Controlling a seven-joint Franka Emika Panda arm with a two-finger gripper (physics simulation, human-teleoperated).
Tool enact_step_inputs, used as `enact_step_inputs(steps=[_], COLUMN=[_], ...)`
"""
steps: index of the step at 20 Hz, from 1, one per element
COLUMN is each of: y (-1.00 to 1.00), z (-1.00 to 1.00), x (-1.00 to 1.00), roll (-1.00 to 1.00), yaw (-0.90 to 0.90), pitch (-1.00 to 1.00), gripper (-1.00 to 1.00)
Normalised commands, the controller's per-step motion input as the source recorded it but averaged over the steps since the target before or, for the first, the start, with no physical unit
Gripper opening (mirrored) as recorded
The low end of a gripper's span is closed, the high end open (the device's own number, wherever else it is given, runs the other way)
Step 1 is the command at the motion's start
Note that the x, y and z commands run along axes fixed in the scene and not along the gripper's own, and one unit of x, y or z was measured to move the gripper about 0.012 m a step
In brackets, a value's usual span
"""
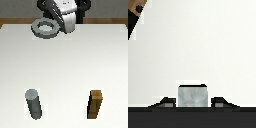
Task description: Put the loop with the handle onto the peg.
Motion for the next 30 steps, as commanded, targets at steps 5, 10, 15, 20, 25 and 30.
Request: enact_step_inputs(steps=[5, 10, 15, 20, 25, 30], y=[-0.6, -0.8, 0.0, 0.0, 0.04, 0.2], z=[0.0, 0.0, 0.0, 0.0, 0.0, 0.5], x=[0.0, 0.0, 0.8, 1.0, 0.6, 0.0], roll=[0.0, 0.0, 0.0, 0.0, 0.0, 0.0], yaw=[0.2, 0.0, 0.0, 0.0, 0.0, 0.0], pitch=[0.0, 0.0, 0.0, 0.0, 0.0, 0.0], gripper=[-1.0, -1.0, -1.0, -1.0, -1.0, -1.0])
